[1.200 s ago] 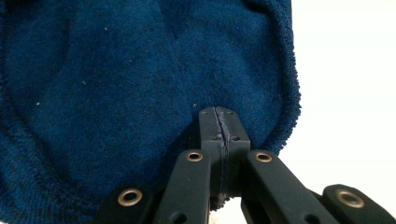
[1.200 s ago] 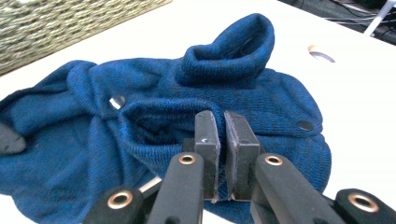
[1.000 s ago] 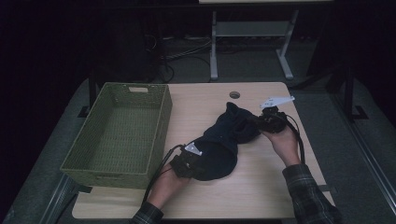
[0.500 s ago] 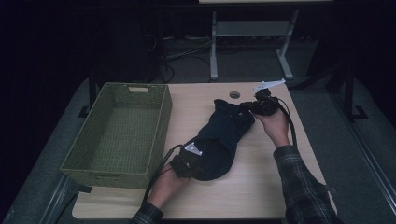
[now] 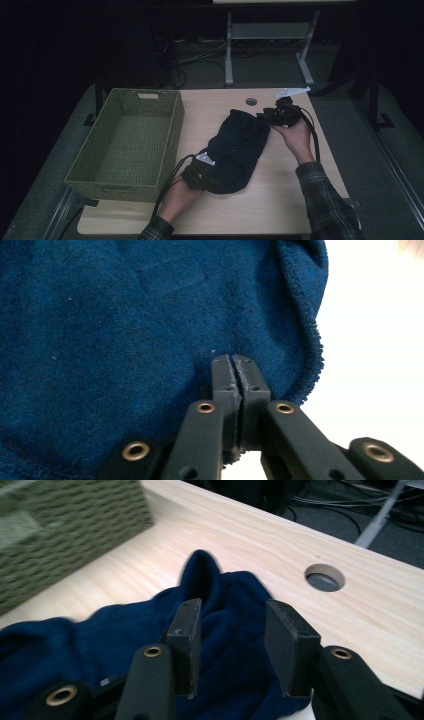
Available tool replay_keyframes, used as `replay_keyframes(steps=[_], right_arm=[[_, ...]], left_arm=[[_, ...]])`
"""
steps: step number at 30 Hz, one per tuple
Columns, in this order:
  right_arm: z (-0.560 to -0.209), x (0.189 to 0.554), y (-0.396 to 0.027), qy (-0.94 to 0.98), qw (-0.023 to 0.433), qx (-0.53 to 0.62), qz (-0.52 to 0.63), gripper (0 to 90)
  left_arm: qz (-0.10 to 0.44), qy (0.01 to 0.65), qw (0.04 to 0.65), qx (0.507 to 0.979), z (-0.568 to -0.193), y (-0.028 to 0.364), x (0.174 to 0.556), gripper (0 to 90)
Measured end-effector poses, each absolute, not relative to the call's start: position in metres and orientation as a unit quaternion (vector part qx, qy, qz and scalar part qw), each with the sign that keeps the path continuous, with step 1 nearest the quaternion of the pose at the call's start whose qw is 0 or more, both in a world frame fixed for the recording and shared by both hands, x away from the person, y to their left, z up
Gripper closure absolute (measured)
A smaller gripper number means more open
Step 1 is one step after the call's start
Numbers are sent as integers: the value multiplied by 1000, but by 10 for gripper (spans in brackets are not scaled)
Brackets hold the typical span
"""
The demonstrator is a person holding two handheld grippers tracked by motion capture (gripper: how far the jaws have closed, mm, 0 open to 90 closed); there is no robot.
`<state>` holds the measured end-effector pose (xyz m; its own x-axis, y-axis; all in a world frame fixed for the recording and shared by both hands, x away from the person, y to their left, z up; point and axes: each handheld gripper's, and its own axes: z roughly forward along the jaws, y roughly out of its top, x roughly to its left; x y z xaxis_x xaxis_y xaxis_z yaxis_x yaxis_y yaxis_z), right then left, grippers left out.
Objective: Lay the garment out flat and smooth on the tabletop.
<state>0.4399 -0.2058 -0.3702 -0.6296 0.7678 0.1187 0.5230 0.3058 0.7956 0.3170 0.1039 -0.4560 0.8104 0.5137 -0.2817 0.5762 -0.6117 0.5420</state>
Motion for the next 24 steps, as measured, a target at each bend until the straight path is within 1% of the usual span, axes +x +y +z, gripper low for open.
replay_keyframes(steps=[2,6,7,9,11,12,13,15,16,17,19,24], right_arm=[[-370,428,-207,799,132,399,430,622],[-375,407,-207,813,118,383,423,744],[-377,402,-206,814,117,380,422,777],[-382,391,-205,817,120,373,423,880],[-388,382,-203,822,119,365,421,897],[-391,379,-202,826,115,361,418,898],[-395,375,-200,828,111,358,417,898],[-402,369,-198,832,104,353,415,898],[-404,367,-198,834,102,351,414,898],[-408,363,-197,834,99,348,416,898],[-415,358,-195,832,86,350,423,899],[-433,348,-188,837,77,350,413,900]], left_arm=[[-39,302,314,899,-453,102,316,807],[-24,300,316,900,-445,102,315,703],[-20,300,320,899,-442,102,315,691],[-12,298,326,897,-435,103,314,688],[-2,295,329,897,-428,102,315,717],[1,297,336,894,-424,102,316,744],[7,297,342,892,-421,102,318,788],[17,293,337,895,-415,102,323,839],[20,294,338,894,-412,101,327,880],[27,299,337,892,-409,100,331,898],[37,302,334,892,-406,98,339,900],[67,323,335,883,-399,93,364,900]])
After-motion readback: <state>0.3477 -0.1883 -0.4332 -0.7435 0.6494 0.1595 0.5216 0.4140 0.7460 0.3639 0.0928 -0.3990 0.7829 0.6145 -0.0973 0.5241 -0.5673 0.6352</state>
